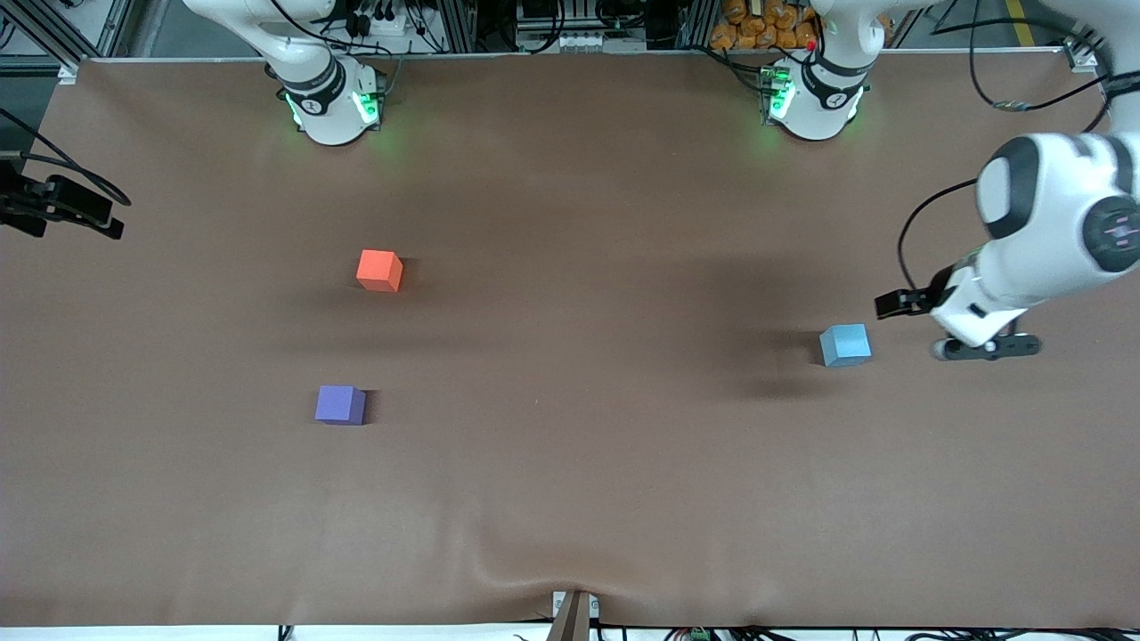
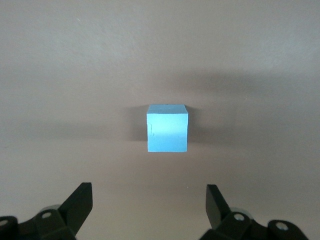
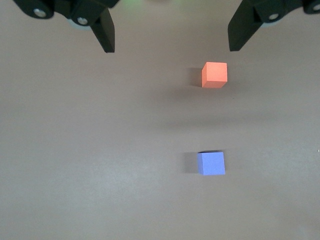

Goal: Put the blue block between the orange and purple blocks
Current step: 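Reach the left gripper down to the light-blue block and grasp it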

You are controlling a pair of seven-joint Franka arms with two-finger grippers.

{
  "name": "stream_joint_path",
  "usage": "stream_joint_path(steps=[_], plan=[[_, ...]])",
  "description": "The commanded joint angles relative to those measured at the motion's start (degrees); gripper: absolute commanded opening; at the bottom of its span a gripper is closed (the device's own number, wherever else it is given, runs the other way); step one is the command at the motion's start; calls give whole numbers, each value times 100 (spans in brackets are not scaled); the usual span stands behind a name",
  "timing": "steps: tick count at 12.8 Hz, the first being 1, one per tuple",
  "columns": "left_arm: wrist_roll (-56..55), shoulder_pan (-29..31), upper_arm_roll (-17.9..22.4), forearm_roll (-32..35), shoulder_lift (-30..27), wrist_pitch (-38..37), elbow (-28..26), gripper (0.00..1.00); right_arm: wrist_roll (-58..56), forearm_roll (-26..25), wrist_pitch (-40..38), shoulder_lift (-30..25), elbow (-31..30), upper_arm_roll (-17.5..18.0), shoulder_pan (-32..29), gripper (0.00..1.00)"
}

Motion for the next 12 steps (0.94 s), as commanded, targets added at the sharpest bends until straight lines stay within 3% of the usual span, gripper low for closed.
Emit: stream_joint_path(steps=[1,6,12], plan=[[169,52,-35,0,212,797,-459,100,-21,-21,-61,59,124,36,1,100],[187,60,-35,9,960,1924,-672,100,-4,-21,-61,59,124,36,27,100],[187,60,-35,9,1399,2321,-681,100,32,-21,-34,305,124,27,247,100]])
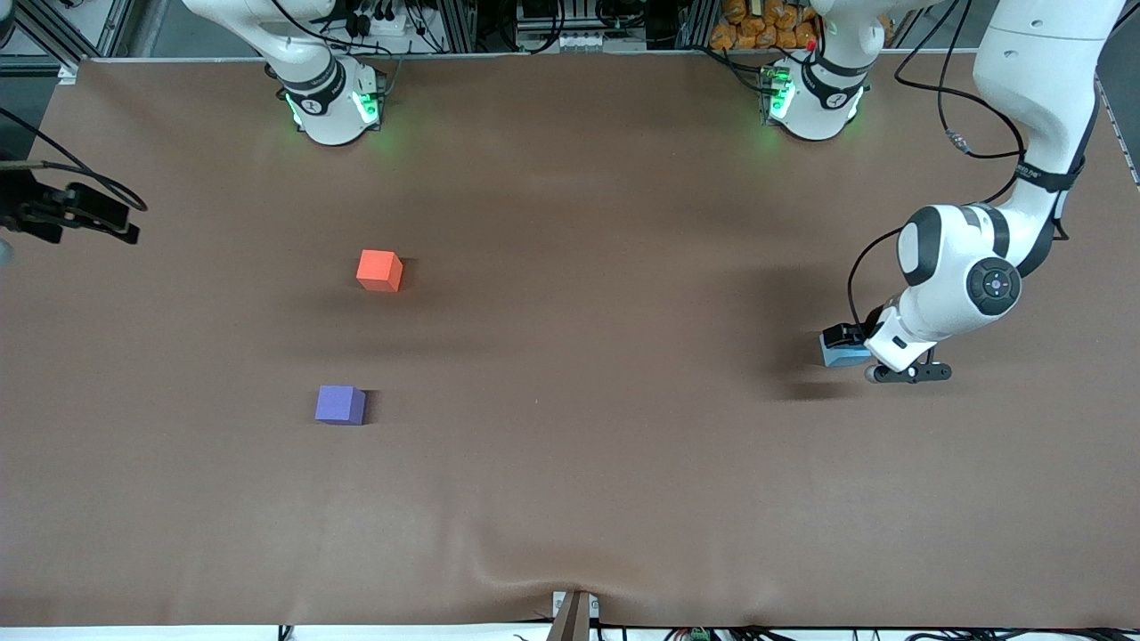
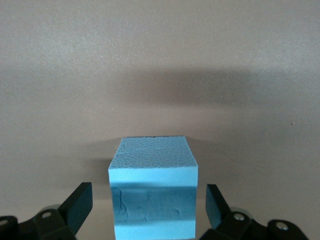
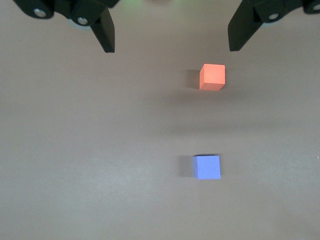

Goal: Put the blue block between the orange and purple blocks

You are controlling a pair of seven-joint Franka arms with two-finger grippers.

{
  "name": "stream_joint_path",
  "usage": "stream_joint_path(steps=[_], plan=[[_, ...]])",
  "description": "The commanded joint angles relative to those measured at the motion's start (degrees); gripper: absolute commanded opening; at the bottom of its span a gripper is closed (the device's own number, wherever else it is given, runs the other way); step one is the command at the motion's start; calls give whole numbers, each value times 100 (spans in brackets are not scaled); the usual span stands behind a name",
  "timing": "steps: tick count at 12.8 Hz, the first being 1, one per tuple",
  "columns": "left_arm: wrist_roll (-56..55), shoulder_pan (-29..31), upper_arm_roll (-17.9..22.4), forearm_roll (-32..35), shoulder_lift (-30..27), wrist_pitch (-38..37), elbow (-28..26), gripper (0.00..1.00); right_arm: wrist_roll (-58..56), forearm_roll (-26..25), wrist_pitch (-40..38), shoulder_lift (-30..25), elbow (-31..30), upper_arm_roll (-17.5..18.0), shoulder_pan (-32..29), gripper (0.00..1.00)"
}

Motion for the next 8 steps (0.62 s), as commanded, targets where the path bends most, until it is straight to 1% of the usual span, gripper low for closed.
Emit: stream_joint_path(steps=[1,2,3,4,5,7,8], plan=[[99,39,-33,9,133,146,-11,68,31,-14,-29,153,134,-1,74,100],[90,12,-33,0,185,155,-11,34,31,-14,-20,197,135,8,74,100],[90,21,-33,8,229,198,-11,19,31,-6,-20,232,135,8,100,100],[90,21,-33,0,239,199,-11,6,31,-14,-20,267,135,8,153,100],[72,-14,-42,8,221,190,7,0,31,-23,-20,320,135,-1,170,100],[72,-154,-103,9,169,164,59,0,31,-14,33,408,161,8,223,100],[-32,-224,-356,-18,151,163,120,0,39,-6,85,452,161,8,249,100]])
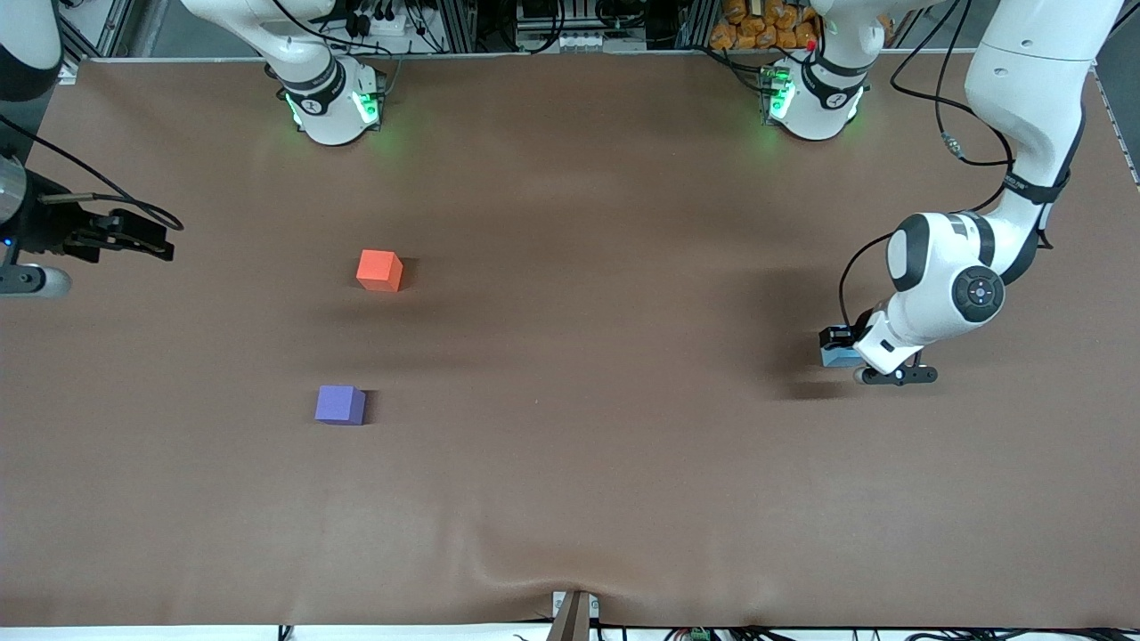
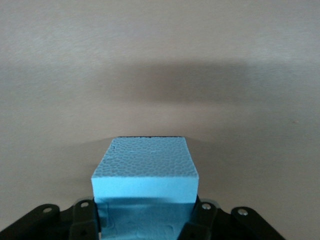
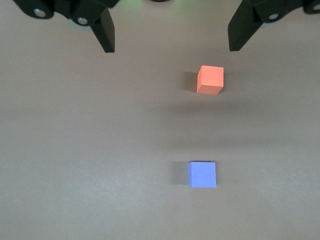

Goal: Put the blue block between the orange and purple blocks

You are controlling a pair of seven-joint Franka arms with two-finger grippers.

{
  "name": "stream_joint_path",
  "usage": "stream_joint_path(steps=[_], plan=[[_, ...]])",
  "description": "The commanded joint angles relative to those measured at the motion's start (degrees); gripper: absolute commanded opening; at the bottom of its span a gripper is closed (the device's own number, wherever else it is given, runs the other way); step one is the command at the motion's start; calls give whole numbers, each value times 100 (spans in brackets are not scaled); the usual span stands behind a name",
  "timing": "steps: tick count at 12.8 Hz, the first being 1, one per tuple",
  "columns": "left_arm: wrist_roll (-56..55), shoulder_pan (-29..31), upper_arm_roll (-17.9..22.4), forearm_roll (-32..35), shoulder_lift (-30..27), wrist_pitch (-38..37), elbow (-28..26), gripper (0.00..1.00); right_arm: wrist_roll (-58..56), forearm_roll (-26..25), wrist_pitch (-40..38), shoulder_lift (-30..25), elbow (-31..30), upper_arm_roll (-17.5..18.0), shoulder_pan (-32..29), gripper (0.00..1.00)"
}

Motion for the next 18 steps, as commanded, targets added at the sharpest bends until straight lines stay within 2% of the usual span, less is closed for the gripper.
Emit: stream_joint_path(steps=[1,3,4,8,10,11,12,13,14,15,16,17,18], plan=[[-119,-159,-501,-70,-53,40,189,0,38,-6,124,230,166,-12,97,100],[-853,-324,-1054,-71,0,23,496,0,29,-15,509,502,166,-12,351,100],[-1267,-639,-1144,-71,35,14,646,0,38,-23,738,678,166,-12,448,100],[-3147,-2247,-1101,-44,894,-4,1892,0,29,-15,1213,1162,166,-12,686,100],[-4148,-3011,-1058,-9,1482,-658,2962,0,21,-76,1888,1425,158,-21,966,100],[-4597,-3520,-831,8,1807,-1115,3638,0,-14,-85,1935,1444,140,-21,1002,100],[-4819,-4064,-472,0,2045,-1276,4045,1,-15,-59,1918,1444,105,-21,1003,100],[-4900,-4522,-59,-61,2204,-1278,4205,2,12,-24,1900,1444,87,-21,1011,100],[-4962,-4831,188,-71,2354,-1278,4390,2,12,3,1822,1488,78,-12,1020,100],[-5032,-4965,234,-88,2486,-1269,4505,2,21,177,1795,1671,78,5,1081,100],[-5076,-5010,243,-88,2618,-1243,4601,10,38,736,1786,1803,70,-3,1212,100],[-5094,-5115,244,-80,2724,-1226,4655,27,64,1150,1786,1874,35,-12,1240,100],[-5103,-5142,261,-79,2751,-1156,4646,75,65,1285,1803,1901,8,-12,1275,100]])
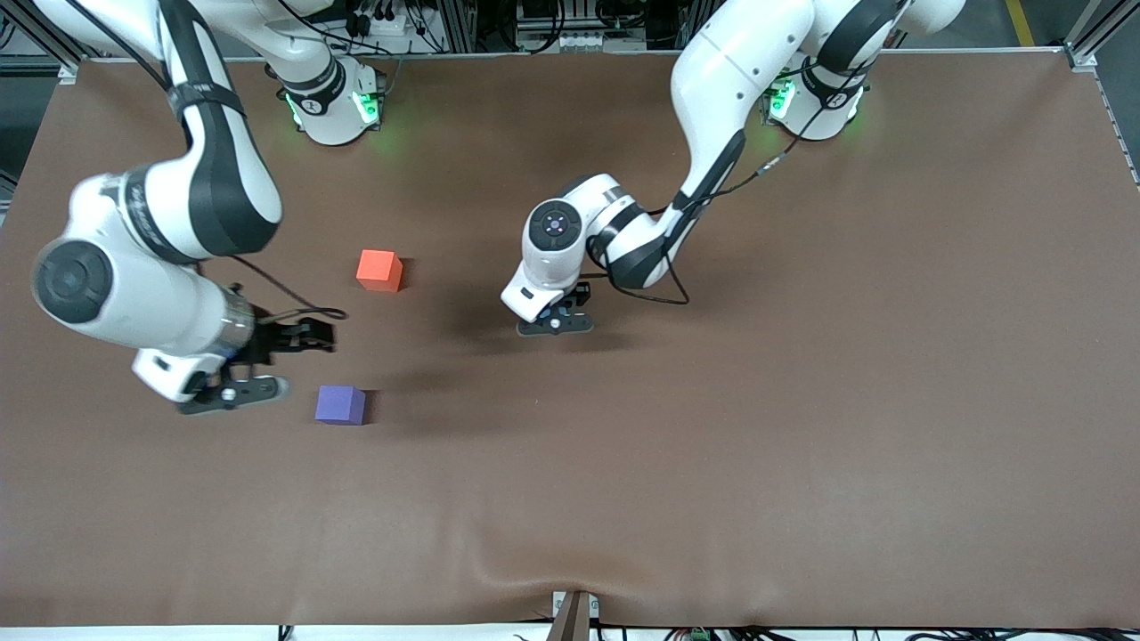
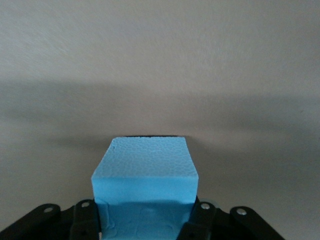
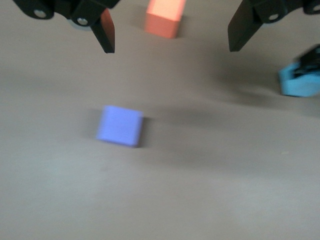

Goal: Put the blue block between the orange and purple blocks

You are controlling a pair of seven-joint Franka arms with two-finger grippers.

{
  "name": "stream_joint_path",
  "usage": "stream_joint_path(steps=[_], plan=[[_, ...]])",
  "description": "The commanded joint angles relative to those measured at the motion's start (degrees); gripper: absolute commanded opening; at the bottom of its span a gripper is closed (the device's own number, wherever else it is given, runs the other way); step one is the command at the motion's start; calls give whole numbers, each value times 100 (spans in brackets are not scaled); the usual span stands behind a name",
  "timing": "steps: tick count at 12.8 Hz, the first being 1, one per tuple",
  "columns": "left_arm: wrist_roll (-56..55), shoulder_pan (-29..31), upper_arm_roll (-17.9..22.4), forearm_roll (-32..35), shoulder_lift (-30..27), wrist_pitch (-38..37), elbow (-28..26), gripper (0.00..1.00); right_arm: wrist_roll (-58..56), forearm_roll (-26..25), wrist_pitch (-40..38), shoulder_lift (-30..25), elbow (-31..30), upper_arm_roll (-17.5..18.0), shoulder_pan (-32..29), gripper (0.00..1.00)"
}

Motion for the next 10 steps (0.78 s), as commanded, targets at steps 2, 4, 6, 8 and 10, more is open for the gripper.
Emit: stream_joint_path(steps=[2,4,6,8,10], plan=[[-254,-91,90,-57,107,-46,322,100,59,382,26,265,-100,-45,306,100],[-299,-39,90,-48,-286,-194,244,100,346,382,236,265,-424,-45,525,100],[-343,241,99,14,-997,-860,25,100,812,382,561,265,-645,-45,832,100],[-124,767,90,31,-2006,-977,-745,100,1200,382,982,300,-812,-45,1132,100],[690,1338,90,31,-2930,-977,-1581,100,1603,382,1483,545,-839,-45,1474,100]])
